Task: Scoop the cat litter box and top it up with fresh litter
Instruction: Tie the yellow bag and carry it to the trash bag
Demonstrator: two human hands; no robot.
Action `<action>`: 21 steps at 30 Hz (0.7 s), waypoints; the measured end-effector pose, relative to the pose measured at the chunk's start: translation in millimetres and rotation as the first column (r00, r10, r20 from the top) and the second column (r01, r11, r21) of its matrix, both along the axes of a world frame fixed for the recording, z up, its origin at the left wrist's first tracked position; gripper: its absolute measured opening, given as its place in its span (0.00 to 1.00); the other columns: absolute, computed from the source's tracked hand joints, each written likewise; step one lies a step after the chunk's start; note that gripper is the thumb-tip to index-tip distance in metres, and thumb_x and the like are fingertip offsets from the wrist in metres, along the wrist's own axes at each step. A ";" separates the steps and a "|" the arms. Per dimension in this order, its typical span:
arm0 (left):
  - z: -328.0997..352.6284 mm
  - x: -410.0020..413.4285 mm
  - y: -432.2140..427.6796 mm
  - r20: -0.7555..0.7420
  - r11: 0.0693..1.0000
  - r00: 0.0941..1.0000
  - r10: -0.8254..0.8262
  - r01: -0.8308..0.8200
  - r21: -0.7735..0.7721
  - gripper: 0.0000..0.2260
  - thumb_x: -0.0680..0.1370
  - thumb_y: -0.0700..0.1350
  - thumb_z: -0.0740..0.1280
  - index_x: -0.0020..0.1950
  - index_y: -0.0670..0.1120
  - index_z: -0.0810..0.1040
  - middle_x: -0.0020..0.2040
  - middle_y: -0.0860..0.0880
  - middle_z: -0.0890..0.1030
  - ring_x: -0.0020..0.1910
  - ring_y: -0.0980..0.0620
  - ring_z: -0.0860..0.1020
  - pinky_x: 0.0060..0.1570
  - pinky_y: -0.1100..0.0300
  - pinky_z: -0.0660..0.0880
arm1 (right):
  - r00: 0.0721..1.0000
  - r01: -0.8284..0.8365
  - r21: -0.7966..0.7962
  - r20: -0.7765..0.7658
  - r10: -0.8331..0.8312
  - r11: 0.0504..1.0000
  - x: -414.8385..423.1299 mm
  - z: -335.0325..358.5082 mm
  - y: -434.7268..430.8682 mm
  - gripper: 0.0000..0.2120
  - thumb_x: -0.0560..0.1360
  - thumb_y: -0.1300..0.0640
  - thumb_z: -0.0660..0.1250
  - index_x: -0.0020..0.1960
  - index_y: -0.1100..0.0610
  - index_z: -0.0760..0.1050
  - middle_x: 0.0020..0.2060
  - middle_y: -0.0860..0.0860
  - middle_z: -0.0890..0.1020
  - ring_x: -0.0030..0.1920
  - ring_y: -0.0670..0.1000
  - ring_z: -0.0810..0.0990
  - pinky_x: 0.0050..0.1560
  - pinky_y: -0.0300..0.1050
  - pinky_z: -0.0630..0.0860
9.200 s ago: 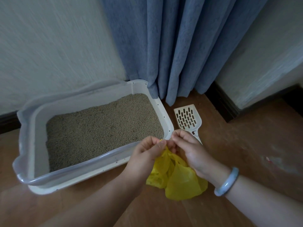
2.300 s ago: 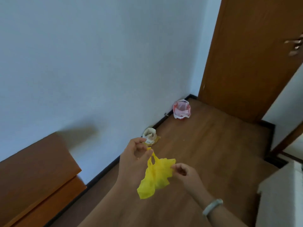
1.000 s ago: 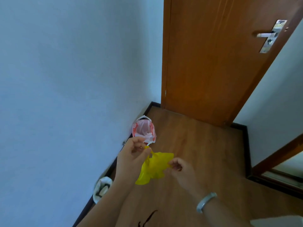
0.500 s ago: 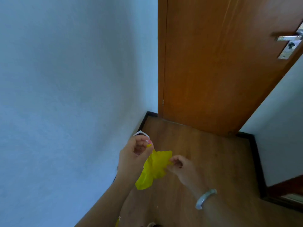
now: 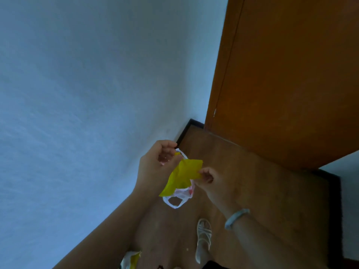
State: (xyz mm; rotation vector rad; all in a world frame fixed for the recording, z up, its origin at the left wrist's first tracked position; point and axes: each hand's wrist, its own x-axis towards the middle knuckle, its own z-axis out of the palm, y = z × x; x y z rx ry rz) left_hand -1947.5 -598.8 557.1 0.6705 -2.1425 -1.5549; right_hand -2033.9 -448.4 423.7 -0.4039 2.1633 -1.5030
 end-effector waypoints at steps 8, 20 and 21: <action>-59.1 -71.2 -46.4 0.070 0.990 0.991 0.111 -0.116 0.074 0.11 0.68 0.44 0.70 0.46 0.57 0.77 0.39 0.56 0.82 0.40 0.58 0.80 0.44 0.67 0.75 | 0.995 -0.092 0.047 0.048 0.090 0.995 -86.7 -50.6 -56.7 0.11 0.63 0.61 0.70 0.41 0.48 0.73 0.35 0.51 0.76 0.36 0.45 0.72 0.41 0.41 0.70; -239.7 -128.8 -113.0 0.220 0.983 0.966 0.133 -0.157 0.093 0.13 0.71 0.37 0.73 0.44 0.56 0.77 0.38 0.60 0.81 0.38 0.61 0.77 0.42 0.70 0.72 | 0.996 -0.068 0.141 0.060 0.060 0.988 -130.1 -224.4 -126.9 0.11 0.69 0.67 0.71 0.43 0.52 0.76 0.39 0.53 0.80 0.42 0.49 0.78 0.48 0.43 0.74; -258.8 -131.8 -117.8 0.244 0.984 0.961 0.127 -0.154 0.094 0.13 0.71 0.38 0.73 0.44 0.56 0.78 0.38 0.59 0.81 0.38 0.60 0.78 0.42 0.70 0.72 | 0.998 -0.048 0.151 0.051 0.041 0.987 -130.8 -244.9 -130.5 0.09 0.69 0.66 0.71 0.44 0.55 0.77 0.40 0.54 0.81 0.44 0.51 0.79 0.49 0.42 0.75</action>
